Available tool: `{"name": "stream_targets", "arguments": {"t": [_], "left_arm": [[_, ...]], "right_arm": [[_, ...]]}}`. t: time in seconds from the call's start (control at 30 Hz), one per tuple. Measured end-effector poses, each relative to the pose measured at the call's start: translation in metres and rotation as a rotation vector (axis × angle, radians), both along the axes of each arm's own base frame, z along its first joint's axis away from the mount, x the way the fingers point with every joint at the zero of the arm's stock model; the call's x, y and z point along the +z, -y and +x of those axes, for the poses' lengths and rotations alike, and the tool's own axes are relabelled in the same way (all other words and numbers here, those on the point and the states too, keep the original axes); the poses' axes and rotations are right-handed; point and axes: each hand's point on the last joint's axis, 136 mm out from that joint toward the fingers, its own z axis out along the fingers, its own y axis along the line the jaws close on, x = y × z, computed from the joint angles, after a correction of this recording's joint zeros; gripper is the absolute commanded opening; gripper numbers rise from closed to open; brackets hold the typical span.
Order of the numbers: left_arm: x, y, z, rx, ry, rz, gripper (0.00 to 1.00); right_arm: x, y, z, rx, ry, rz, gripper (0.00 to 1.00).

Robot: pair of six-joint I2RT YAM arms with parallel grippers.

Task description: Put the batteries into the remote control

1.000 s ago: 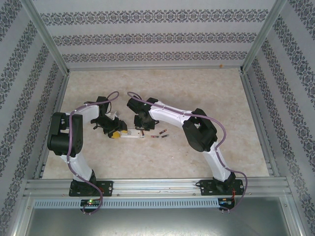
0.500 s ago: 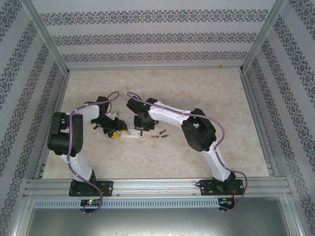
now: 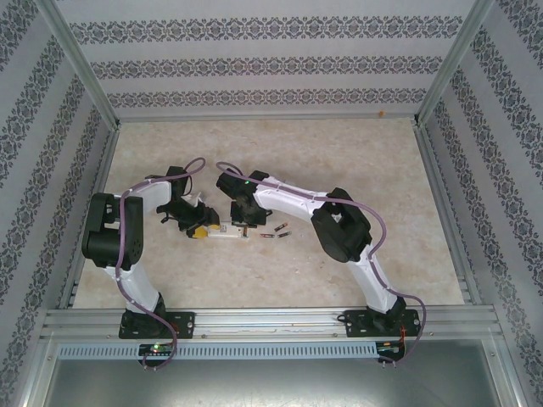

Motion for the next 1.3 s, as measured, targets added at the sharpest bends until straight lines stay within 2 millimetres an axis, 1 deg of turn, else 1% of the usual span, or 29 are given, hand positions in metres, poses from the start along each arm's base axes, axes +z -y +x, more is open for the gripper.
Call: {"name": "stream_targets", "arguments": {"t": [0.37,0.6,1.0,1.3], "left_arm": [[0.000,0.000,0.000,0.002,0.000,0.000,0.51],[0.000,0.000,0.000,0.002,0.000,0.000,0.51],[-0.001,0.000,0.002,0.010,0.003,-0.001,0.51],[-0.002,0.001,0.002,0.011,0.006,-0.005,0.51]], "right_arm": [[0.000,0.006,0.003,0.001,0.021,-0.030,0.15],[-0.001,0.006,0.003,0.016,0.023,-0.033,0.15],[-0.002,0.006,-0.004,0.029,0.011,-0.042,0.15],[-0.008,0.008,-0.008,0.027,-0.004,-0.058,0.16]]}}
